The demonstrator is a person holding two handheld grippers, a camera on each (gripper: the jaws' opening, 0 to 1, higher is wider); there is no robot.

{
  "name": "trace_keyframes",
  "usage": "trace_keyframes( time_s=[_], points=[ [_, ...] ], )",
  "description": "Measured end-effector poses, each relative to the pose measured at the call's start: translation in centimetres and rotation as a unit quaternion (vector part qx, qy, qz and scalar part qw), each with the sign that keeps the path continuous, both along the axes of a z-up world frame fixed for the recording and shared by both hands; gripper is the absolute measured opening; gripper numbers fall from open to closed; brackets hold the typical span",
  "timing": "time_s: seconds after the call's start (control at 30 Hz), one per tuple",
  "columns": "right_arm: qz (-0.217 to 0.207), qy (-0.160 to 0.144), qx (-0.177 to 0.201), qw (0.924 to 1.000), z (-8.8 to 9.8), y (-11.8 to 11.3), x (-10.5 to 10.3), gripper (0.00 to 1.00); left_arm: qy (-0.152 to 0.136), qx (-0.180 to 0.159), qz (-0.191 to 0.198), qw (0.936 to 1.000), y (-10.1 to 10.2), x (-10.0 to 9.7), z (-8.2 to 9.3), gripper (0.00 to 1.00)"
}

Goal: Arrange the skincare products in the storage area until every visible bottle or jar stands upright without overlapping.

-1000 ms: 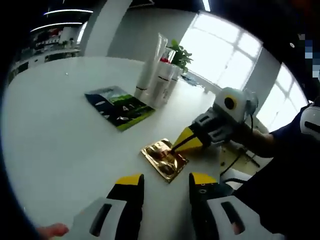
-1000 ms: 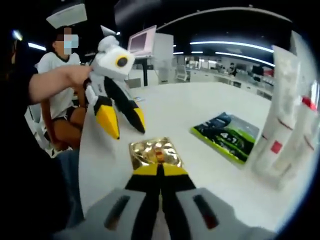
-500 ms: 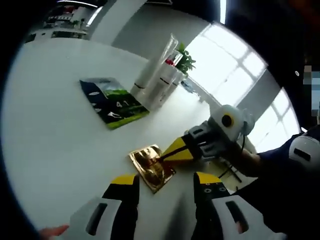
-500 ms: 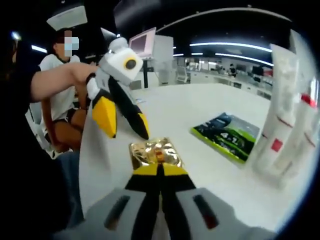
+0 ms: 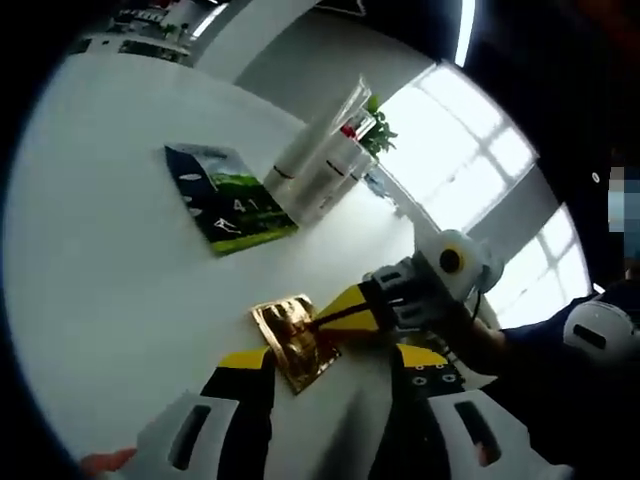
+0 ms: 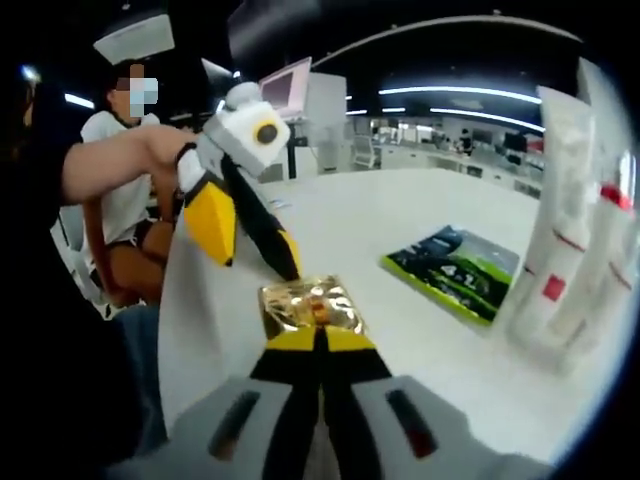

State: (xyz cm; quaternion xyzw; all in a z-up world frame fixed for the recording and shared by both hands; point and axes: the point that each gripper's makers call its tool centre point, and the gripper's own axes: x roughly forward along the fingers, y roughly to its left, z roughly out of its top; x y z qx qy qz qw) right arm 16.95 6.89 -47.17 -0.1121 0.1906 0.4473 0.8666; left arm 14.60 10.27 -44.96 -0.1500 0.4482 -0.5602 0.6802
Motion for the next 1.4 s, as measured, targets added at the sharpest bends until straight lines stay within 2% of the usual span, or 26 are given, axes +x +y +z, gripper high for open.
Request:
trace_keyframes(
  time_s=[0.2, 0.27, 0.33, 0.4, 0.43, 0.5, 0.73, 1.03, 1.3, 1.37, 1.4],
  points=[
    [-0.002, 0.001, 0.009, 1.0, 0.0, -0.1, 0.0, 0.0, 0.0, -0.009, 0.008, 0.9999, -0.2, 0.3, 0.3, 0.48],
    [-0.001, 0.001, 0.009, 1.0, 0.0, -0.1, 0.1, 0.0, 0.002, -0.028, 0.012, 0.9995, -0.3, 0.5, 0.8, 0.43],
    [-0.002, 0.002, 0.013, 0.9999, 0.0, -0.1, 0.1, 0.0, 0.025, -0.055, 0.011, 0.9981, -0.6, 0.2, 1.7, 0.32],
    [-0.002, 0.003, 0.017, 0.9998, 0.0, -0.1, 0.1, 0.0, 0.023, -0.048, 0.011, 0.9985, -0.7, 0.3, 1.4, 0.31],
    [-0.003, 0.003, 0.018, 0.9998, 0.0, -0.1, 0.1, 0.0, 0.028, -0.03, 0.009, 0.9991, -0.6, 0.1, 0.8, 0.32],
    [-0.002, 0.001, 0.016, 0.9999, 0.0, -0.1, 0.1, 0.0, 0.016, -0.014, 0.003, 0.9998, -0.6, 0.0, 0.1, 0.33],
    [0.001, -0.002, 0.012, 0.9999, 0.0, -0.1, 0.1, 0.0, 0.021, -0.015, 0.007, 0.9997, -0.9, 0.4, 0.0, 0.33],
    [0.002, -0.003, 0.011, 0.9999, 0.1, -0.2, 0.2, 0.0, 0.029, -0.005, 0.016, 0.9994, -1.0, 1.0, -0.7, 0.26],
    [0.004, -0.008, 0.004, 1.0, 0.1, -0.2, 0.1, 0.0, 0.028, 0.005, 0.015, 0.9995, -0.8, 1.1, -1.3, 0.1],
    [0.004, -0.008, 0.003, 1.0, 0.1, -0.1, 0.1, 0.0, 0.02, 0.012, 0.011, 0.9997, -0.7, 1.0, -1.6, 0.06],
    [0.004, -0.008, 0.002, 1.0, 0.0, -0.2, 0.2, 0.0, 0.005, 0.016, 0.008, 0.9998, -0.7, 1.0, -1.8, 0.05]
  ],
)
